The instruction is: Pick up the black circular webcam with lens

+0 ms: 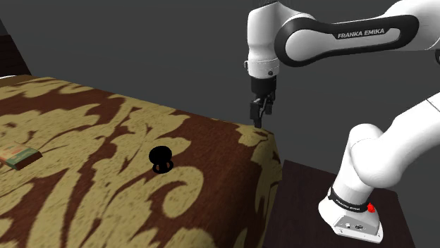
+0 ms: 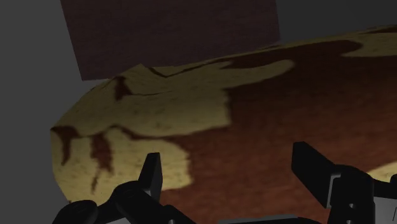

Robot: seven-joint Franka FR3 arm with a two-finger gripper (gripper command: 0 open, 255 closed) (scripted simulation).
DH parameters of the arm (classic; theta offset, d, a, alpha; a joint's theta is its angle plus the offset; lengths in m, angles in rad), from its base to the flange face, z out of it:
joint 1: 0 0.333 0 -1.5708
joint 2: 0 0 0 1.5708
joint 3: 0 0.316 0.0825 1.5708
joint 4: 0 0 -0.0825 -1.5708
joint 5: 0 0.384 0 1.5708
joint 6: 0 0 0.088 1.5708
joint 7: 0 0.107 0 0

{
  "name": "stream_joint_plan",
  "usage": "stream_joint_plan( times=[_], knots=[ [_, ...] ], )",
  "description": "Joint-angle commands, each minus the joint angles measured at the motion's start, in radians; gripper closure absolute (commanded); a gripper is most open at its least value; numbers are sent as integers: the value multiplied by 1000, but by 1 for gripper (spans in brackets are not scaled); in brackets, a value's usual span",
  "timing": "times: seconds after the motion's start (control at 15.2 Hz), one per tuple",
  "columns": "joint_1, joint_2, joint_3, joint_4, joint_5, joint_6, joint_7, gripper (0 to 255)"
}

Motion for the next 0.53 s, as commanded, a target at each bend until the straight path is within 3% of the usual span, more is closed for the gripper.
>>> stream_joint_plan(
  times=[0.0,0.46],
  knots=[
    [4,66,21,36,5,36,23,0],
    [17,317,94,219,-9,118,112,0]
  ],
)
